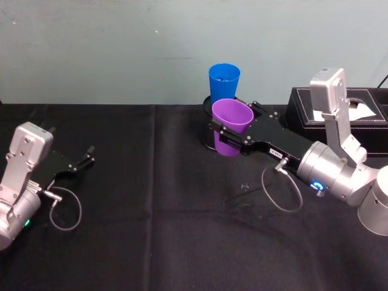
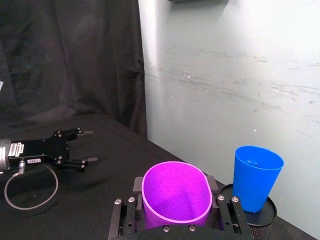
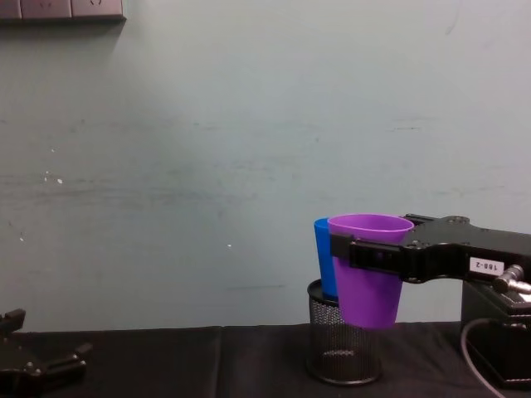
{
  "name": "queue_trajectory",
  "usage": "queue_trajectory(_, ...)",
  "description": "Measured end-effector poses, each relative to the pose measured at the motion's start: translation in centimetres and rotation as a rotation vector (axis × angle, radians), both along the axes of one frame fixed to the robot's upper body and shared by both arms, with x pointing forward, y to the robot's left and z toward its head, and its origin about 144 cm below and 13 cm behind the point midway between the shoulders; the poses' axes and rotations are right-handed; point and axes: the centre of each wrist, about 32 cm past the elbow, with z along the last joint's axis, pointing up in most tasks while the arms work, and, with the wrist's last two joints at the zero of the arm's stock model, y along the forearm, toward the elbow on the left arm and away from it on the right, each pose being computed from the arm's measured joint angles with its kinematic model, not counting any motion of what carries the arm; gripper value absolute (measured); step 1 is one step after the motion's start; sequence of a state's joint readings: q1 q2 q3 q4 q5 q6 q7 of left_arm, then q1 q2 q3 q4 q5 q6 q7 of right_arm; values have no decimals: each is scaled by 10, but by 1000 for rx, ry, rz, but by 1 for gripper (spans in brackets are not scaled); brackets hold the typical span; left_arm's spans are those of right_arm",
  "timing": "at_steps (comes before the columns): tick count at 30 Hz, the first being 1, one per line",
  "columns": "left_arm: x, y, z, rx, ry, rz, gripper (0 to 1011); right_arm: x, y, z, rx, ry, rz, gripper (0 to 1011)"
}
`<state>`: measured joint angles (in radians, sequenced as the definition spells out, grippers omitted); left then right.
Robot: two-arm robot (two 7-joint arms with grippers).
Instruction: Pick up one cup with a gripper and tap it against the other cup.
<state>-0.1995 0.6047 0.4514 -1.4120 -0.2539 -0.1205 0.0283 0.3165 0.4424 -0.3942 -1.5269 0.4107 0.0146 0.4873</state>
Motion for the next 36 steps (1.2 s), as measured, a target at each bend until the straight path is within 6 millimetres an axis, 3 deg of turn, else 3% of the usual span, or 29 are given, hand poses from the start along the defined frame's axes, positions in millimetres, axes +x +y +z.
queue_trajectory(36, 0, 0, 0, 0, 0, 0, 1000, 0, 0, 0, 0, 0, 0, 726)
